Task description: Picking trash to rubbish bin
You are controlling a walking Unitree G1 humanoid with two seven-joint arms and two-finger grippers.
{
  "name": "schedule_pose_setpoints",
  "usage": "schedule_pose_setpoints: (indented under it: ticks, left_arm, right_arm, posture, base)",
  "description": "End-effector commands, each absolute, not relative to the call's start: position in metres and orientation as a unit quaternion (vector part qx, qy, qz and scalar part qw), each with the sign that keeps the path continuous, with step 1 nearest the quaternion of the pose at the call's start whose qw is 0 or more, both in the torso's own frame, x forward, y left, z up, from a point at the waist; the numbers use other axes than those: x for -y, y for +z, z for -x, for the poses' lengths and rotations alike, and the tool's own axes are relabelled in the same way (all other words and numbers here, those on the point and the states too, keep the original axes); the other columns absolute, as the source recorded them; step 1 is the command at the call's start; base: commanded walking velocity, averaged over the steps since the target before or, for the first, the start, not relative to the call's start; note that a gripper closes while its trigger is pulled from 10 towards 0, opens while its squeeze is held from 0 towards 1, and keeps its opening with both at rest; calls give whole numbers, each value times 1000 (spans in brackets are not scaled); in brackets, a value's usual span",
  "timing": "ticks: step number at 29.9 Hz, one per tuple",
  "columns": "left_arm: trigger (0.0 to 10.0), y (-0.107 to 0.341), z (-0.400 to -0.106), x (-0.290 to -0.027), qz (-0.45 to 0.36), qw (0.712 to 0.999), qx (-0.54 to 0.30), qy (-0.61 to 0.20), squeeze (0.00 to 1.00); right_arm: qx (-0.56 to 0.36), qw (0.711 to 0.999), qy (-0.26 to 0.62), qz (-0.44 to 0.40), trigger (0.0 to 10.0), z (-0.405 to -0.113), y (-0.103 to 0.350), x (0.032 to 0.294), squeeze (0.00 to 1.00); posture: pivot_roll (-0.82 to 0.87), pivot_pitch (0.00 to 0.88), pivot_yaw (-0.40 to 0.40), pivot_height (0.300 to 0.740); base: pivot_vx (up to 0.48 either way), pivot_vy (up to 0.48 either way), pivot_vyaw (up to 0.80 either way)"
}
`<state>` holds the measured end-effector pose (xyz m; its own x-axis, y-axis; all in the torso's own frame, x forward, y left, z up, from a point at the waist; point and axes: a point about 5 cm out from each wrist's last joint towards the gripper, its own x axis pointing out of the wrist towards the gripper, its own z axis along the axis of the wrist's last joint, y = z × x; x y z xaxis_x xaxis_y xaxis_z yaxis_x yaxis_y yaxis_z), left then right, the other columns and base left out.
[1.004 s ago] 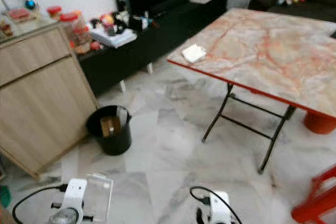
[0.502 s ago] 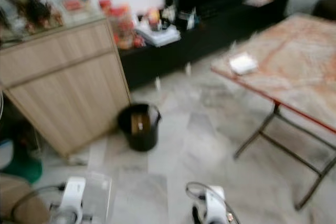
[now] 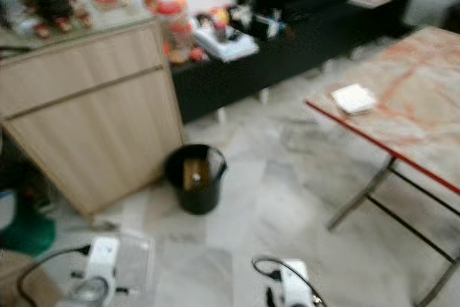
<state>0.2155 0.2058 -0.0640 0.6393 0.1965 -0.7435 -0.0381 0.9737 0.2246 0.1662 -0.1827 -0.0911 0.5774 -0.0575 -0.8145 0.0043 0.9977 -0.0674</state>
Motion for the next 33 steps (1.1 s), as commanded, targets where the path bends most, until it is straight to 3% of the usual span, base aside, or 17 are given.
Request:
schedule_pose_setpoints:
  ticks: [1,15,21,33]
  left_arm:
    - [10000,-65,-209,-221,-107,893,-429,83,0]
    - [10000,-65,-208,-224,-110,893,-429,83,0]
    - [10000,-64,-208,-224,-111,893,-429,82,0]
    - [10000,-64,-208,-227,-116,892,-429,81,0]
  right_arm:
    - [-448,894,-8,8,10000,-175,-89,167,0]
    - [-443,896,-20,-6,10000,-174,-89,165,0]
    - [-446,895,-25,-9,10000,-174,-89,165,0]
    - [-442,897,-13,2,10000,-174,-89,164,0]
  posture:
    - [-68,28,13,740]
    - [-73,31,26,740]
    - [-74,31,28,740]
    - [-73,12,38,740]
  base:
    - [319,0,0]
    - [323,0,0]
    - [324,0,-721]
    - [326,0,0]
